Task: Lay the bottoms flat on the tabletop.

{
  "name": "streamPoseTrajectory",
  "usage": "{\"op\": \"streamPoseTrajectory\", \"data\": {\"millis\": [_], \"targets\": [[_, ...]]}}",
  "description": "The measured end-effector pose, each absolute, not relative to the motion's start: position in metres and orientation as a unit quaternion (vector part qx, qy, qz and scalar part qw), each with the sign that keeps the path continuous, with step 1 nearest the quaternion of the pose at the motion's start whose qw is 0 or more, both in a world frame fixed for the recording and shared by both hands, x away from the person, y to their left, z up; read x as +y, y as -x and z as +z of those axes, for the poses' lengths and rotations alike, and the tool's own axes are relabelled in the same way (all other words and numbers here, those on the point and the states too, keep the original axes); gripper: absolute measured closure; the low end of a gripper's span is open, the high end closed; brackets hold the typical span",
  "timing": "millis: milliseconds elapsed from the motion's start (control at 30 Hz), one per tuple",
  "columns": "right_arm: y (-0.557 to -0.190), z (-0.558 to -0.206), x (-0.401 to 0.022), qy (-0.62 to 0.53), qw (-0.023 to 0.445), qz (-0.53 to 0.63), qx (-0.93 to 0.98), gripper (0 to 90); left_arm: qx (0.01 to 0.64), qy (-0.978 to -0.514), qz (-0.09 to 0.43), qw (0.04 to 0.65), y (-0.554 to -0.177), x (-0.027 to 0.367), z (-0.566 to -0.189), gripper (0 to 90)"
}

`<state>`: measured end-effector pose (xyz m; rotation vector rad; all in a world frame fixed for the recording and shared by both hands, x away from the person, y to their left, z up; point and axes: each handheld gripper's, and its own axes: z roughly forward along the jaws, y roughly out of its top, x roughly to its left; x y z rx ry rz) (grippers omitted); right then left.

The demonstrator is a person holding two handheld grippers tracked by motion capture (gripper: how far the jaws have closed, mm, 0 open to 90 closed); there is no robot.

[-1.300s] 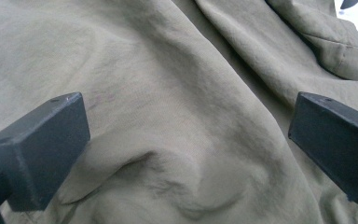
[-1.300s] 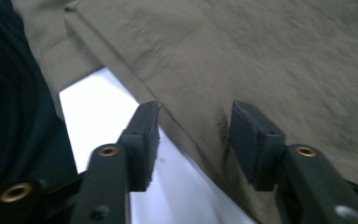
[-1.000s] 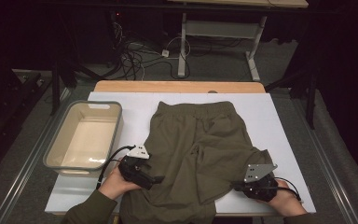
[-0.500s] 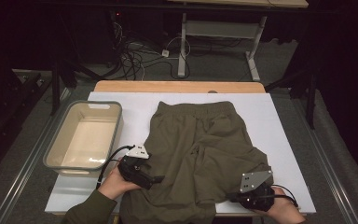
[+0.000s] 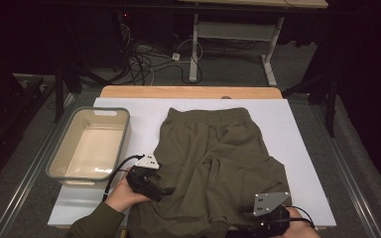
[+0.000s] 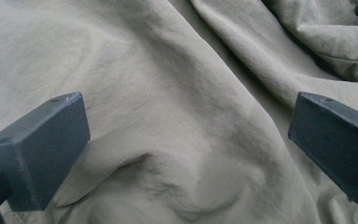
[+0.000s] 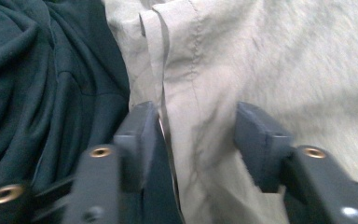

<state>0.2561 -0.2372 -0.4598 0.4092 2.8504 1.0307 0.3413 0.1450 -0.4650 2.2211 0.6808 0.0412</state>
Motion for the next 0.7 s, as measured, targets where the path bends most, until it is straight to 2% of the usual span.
{"op": "streamPoseTrajectory", "data": {"millis": [67,167,233,367,433,700], "targets": [[-0.256,-0.463,-0.232,-0.128,0.043,0.331,0.934,43.3,0.269,-0.877,0.016,0.398,-0.342,0.145,-0.465,0.0],[-0.258,-0.466,-0.225,-0.123,0.047,0.322,0.937,45.8,0.269,-0.877,0.015,0.397,-0.342,0.145,-0.465,0.0],[-0.260,-0.467,-0.222,-0.123,0.055,0.321,0.937,54.9,0.269,-0.877,0.015,0.397,-0.342,0.145,-0.465,0.0],[-0.268,-0.466,-0.222,-0.132,0.065,0.321,0.936,78.9,0.270,-0.877,0.015,0.398,-0.342,0.145,-0.466,0.0],[-0.272,-0.465,-0.222,-0.136,0.059,0.323,0.935,86.6,0.270,-0.877,0.015,0.397,-0.342,0.145,-0.466,0.0],[-0.255,-0.460,-0.226,-0.114,0.011,0.335,0.935,88.5,0.271,-0.877,0.015,0.398,-0.342,0.145,-0.465,0.0]]}}
